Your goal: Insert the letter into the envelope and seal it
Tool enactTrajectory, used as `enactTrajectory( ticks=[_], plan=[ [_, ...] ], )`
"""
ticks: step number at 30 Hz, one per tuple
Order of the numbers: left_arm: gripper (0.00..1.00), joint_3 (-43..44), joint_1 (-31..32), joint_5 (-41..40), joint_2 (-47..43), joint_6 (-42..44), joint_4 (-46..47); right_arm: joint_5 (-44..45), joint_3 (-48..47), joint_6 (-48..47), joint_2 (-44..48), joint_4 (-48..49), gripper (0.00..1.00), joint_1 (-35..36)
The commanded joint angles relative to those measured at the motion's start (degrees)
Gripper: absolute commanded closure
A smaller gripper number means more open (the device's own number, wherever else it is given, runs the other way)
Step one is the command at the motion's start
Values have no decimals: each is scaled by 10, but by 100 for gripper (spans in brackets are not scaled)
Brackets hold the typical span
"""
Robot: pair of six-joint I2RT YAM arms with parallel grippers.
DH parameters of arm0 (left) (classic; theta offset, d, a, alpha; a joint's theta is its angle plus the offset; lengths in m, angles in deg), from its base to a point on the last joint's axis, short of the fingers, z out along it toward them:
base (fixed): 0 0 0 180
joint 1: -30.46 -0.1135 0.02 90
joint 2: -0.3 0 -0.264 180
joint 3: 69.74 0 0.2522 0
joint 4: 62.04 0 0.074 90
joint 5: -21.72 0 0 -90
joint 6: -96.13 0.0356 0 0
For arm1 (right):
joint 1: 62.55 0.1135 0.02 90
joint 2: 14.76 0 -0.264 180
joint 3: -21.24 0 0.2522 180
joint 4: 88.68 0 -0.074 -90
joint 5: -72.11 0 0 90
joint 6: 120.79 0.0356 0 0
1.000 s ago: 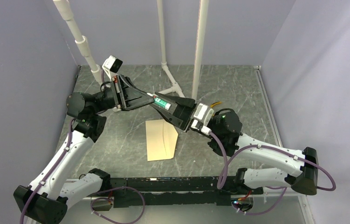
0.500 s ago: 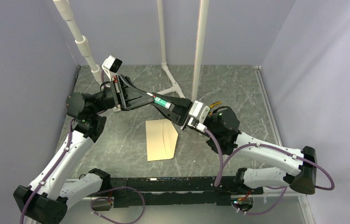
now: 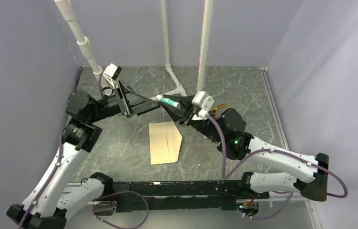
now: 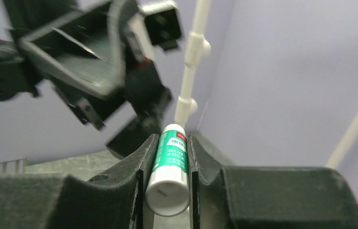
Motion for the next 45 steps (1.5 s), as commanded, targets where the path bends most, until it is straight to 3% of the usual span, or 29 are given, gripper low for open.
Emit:
enactTrajectory(
  ticks=[1,5,9,10,13,16,21,29,37,45],
  plan=[
    [9,60,0,-130,-57,247,-313,162,-23,163,42,-176,100,-1],
    [20,24,0,-219,-74,304,-410,257,-75,336,22,-430,100,-2],
    [43,-41,0,-259,-55,323,-410,260,-73,446,-22,-582,100,-2],
    [54,-58,0,-265,-44,323,-402,257,-71,464,-37,-595,100,-2],
    [66,-103,1,-301,-4,321,-386,272,-80,528,-91,-605,100,-2],
    [70,-147,1,-322,37,319,-349,258,-110,567,-167,-595,100,-2],
    [83,-218,1,-273,110,301,-188,271,-168,601,-311,-628,100,-3],
    [96,-230,1,-295,241,319,-122,195,-173,609,-406,-575,100,-22],
    [97,-256,-4,-262,342,261,-42,202,-183,604,-448,-571,100,-28],
    [97,-267,-10,-286,373,256,-53,186,-170,601,-468,-549,100,-30]
  ],
)
